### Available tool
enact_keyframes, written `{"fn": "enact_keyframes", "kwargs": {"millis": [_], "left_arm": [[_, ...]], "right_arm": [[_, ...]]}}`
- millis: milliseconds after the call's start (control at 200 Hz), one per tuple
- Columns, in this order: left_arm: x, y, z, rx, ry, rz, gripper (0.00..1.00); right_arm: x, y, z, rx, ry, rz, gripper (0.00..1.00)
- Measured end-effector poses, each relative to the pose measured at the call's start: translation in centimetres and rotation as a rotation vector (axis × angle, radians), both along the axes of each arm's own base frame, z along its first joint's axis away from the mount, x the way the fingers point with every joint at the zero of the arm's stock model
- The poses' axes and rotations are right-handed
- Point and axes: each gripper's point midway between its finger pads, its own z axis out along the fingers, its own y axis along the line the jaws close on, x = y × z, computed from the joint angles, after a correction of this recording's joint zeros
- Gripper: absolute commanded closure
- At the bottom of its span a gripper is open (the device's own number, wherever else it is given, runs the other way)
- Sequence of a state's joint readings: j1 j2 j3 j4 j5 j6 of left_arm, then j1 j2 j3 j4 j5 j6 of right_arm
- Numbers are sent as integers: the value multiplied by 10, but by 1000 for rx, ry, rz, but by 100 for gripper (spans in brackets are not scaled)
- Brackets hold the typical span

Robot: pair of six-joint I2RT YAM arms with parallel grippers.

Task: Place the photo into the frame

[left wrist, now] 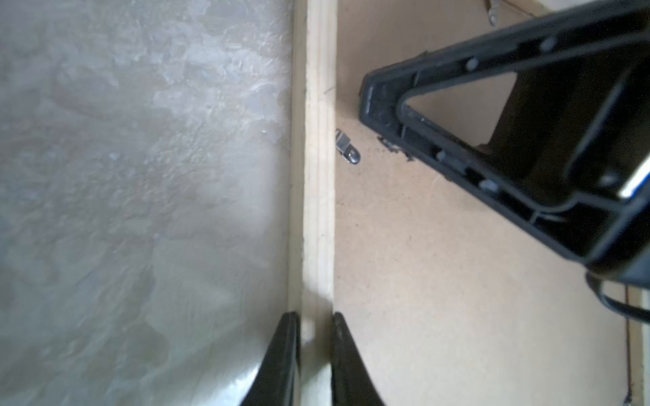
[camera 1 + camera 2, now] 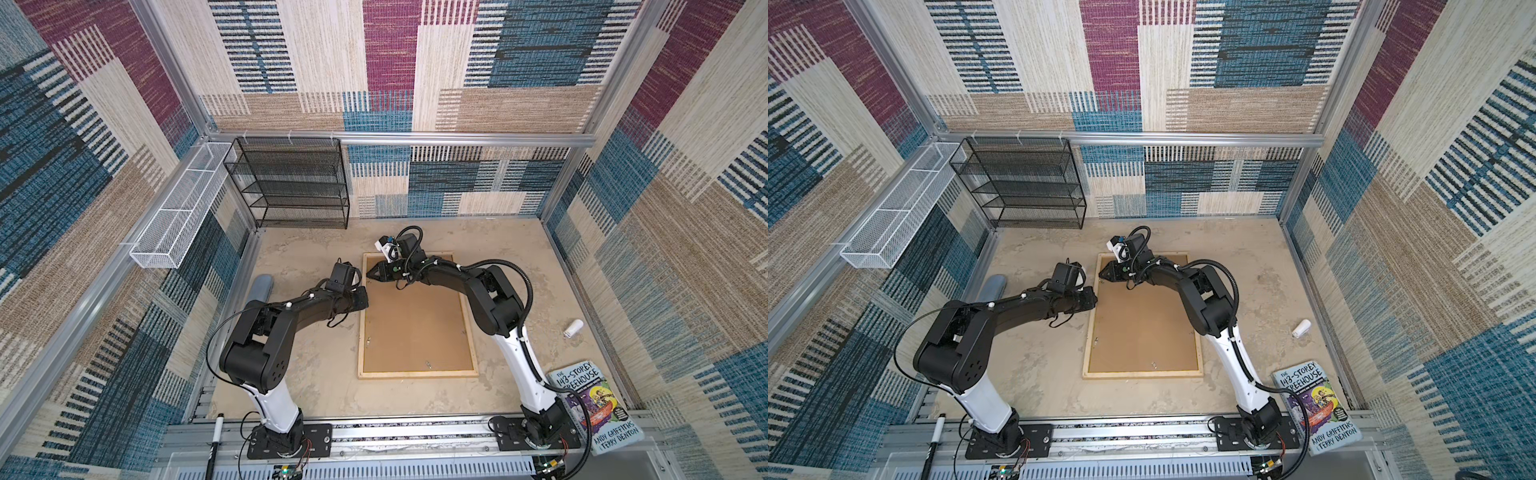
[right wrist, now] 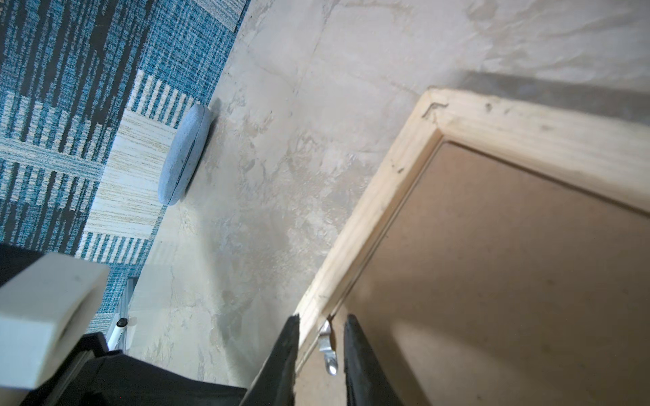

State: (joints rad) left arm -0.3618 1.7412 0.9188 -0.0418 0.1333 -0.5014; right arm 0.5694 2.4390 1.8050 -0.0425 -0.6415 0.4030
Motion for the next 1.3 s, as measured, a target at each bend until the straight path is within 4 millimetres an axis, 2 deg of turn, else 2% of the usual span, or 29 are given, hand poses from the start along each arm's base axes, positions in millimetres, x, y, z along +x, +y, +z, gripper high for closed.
{"fn": "enact_keyframes", "kwargs": {"millis": [391, 626, 661, 761, 851, 1057, 1297], "left_arm": [[0, 0, 0, 0, 1, 0, 82], [-1, 0, -1, 0, 4, -1, 82], [-1, 0, -1, 0, 4, 0, 82], [-1, 1, 0, 1, 4, 1, 82], [-1, 1, -1, 1, 3, 1, 82], [-1, 1, 0, -1, -6, 2, 83], [-4, 2, 0, -3, -1, 7, 83]], "right_arm": [[-12, 9, -7, 41, 29, 69, 76], [-12, 12, -8, 60, 32, 89, 76], [-12, 12, -9, 61, 31, 90, 73], [-13, 12, -7, 68, 36, 92, 56], [-11, 13, -1, 81, 40, 88, 47], [-8, 9, 5, 60, 75, 40, 40], [-16, 5, 5, 78, 171, -2, 39]]}}
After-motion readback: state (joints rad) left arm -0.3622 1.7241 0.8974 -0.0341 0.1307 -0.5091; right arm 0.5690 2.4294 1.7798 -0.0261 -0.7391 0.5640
